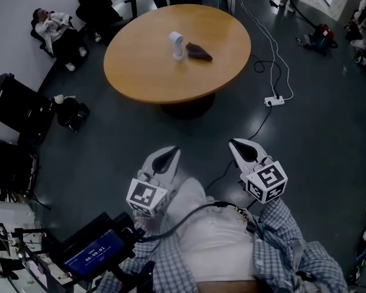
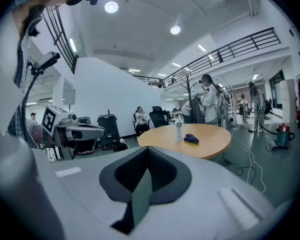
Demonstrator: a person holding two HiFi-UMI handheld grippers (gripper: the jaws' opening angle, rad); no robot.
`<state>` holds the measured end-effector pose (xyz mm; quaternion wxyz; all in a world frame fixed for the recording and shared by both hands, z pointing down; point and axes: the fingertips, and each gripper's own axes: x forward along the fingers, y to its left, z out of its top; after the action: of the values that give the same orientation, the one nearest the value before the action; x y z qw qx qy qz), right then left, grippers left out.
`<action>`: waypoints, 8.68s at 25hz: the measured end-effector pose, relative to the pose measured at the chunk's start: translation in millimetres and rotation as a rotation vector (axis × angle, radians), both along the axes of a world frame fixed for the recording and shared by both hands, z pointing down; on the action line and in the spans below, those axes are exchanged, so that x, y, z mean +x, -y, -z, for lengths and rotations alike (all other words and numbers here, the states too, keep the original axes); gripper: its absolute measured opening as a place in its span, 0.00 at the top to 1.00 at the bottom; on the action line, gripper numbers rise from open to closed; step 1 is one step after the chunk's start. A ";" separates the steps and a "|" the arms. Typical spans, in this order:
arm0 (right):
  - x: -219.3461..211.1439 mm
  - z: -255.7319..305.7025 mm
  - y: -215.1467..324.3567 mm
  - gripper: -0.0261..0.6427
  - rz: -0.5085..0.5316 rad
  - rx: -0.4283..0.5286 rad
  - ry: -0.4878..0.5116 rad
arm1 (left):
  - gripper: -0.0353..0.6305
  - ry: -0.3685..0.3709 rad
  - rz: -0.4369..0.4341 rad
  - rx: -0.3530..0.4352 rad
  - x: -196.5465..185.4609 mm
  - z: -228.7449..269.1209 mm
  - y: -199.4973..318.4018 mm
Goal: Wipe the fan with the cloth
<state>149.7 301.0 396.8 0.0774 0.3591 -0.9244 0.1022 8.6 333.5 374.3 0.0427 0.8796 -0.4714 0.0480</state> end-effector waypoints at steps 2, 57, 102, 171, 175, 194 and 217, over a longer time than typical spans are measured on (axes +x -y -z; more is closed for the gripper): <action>2.7 -3.6 0.9 0.96 -0.003 -0.006 0.000 | 0.94 0.006 -0.001 0.003 0.4 -3.9 2.4; -97.9 -66.5 417.1 0.96 0.053 -0.231 -0.142 | 0.64 0.128 -0.106 -0.182 -82.6 -150.9 477.6; -219.2 71.6 448.1 0.83 0.436 0.191 -0.173 | 0.75 0.221 0.071 0.003 -71.3 -35.8 490.3; -171.7 -59.9 502.4 0.83 0.486 -0.301 -0.072 | 0.75 0.108 -0.053 -0.007 -78.4 -35.2 488.8; -164.0 -90.8 493.9 0.83 0.463 -0.383 -0.078 | 0.75 0.120 -0.035 -0.026 -80.5 -66.7 492.3; -162.0 -182.6 489.0 0.83 0.430 -0.484 -0.249 | 0.75 0.186 -0.020 -0.123 -77.2 -142.3 512.9; -153.2 -156.0 501.1 0.62 0.291 -0.402 -0.151 | 0.66 0.147 0.052 -0.164 -93.4 -153.8 493.4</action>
<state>-3.5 -200.1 552.8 0.2299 0.2064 -0.9191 0.2447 -84.8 -159.9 528.0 0.0810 0.8547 -0.4905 0.1495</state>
